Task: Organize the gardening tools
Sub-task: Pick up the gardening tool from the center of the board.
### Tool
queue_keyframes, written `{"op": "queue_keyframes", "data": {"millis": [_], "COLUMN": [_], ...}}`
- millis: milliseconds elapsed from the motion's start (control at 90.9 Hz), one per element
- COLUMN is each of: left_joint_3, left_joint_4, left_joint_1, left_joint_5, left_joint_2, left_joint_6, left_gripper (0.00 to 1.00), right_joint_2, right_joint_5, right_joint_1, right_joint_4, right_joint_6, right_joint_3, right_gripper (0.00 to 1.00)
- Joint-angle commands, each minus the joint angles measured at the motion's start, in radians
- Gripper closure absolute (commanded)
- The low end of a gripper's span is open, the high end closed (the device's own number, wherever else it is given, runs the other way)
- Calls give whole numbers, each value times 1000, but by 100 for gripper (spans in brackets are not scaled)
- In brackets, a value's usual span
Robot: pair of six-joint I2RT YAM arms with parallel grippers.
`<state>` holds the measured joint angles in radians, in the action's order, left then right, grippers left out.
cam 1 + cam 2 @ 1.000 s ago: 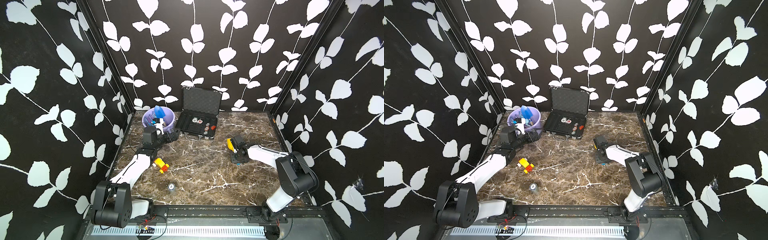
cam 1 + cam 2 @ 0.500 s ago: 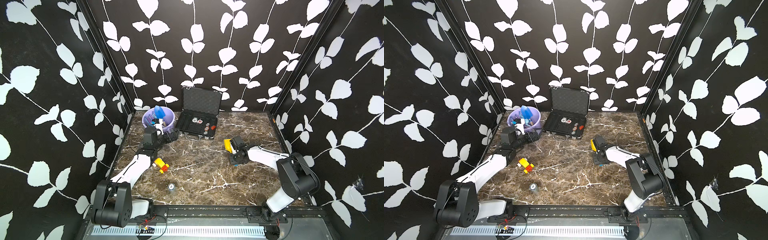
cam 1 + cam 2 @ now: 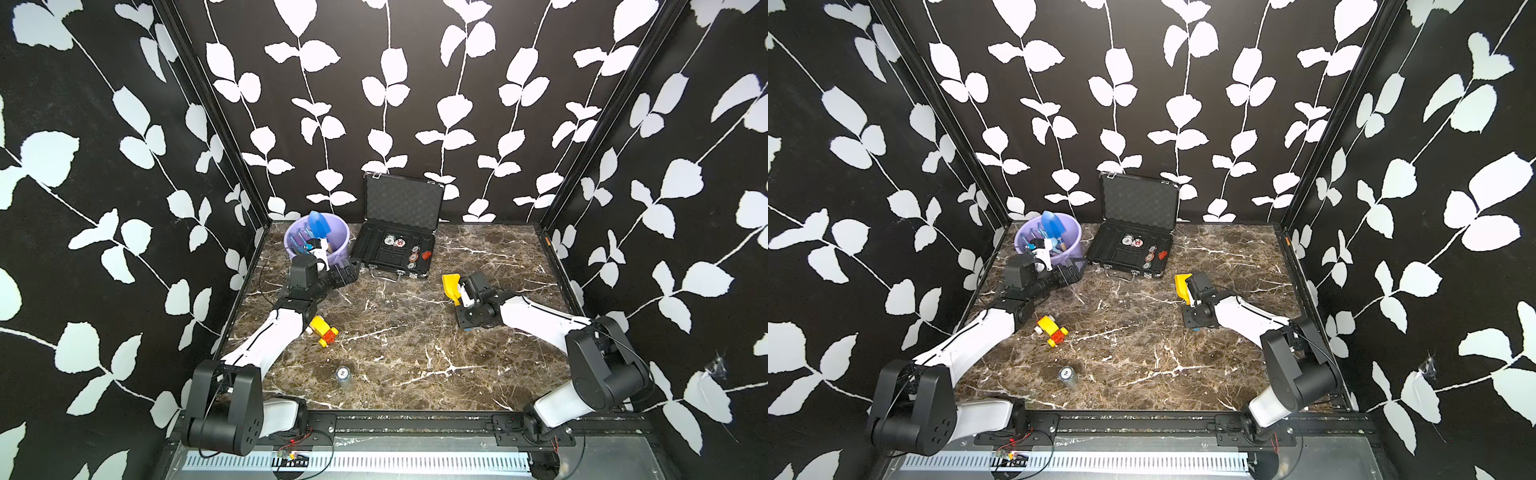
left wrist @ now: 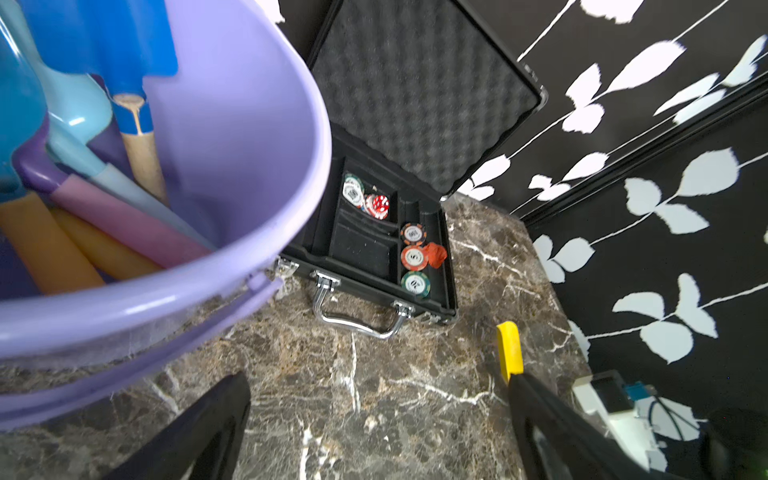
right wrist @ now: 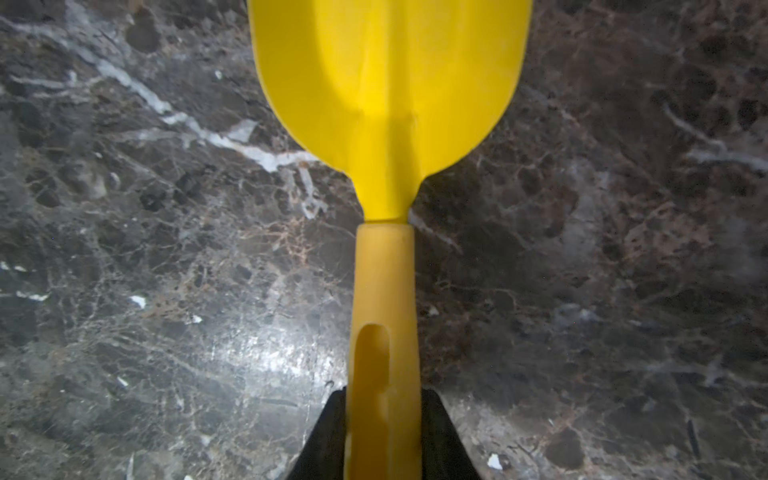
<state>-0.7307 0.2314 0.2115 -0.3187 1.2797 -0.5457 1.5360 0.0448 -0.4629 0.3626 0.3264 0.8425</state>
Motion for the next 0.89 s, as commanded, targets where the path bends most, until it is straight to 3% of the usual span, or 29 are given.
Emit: {"op": "queue_keyframes", "data": {"millis": [0,385,726,880], "left_joint_3": [-38,-182,-338,-398], "left_joint_4": [-56,-143,-140,-181], "left_joint_1": [34,191,319,348], "left_joint_5": [58,97,1,-26], "left_joint_2": [-29,141,334,392], "left_joint_6": [46,120,137,158], "left_gripper": [1,1,1,8], "right_joint_2": [-38,-61,-126,-152], "right_joint_5": [27,90,46,-2], "right_joint_1": [-10,-34,-148,-210], "right_joint_4": [-64,-187,-278,-287], "right_joint_6": [9,12,-38,-81], "right_joint_3": [-22,-59,-81,-79], "right_gripper": [90,91,91,91]}}
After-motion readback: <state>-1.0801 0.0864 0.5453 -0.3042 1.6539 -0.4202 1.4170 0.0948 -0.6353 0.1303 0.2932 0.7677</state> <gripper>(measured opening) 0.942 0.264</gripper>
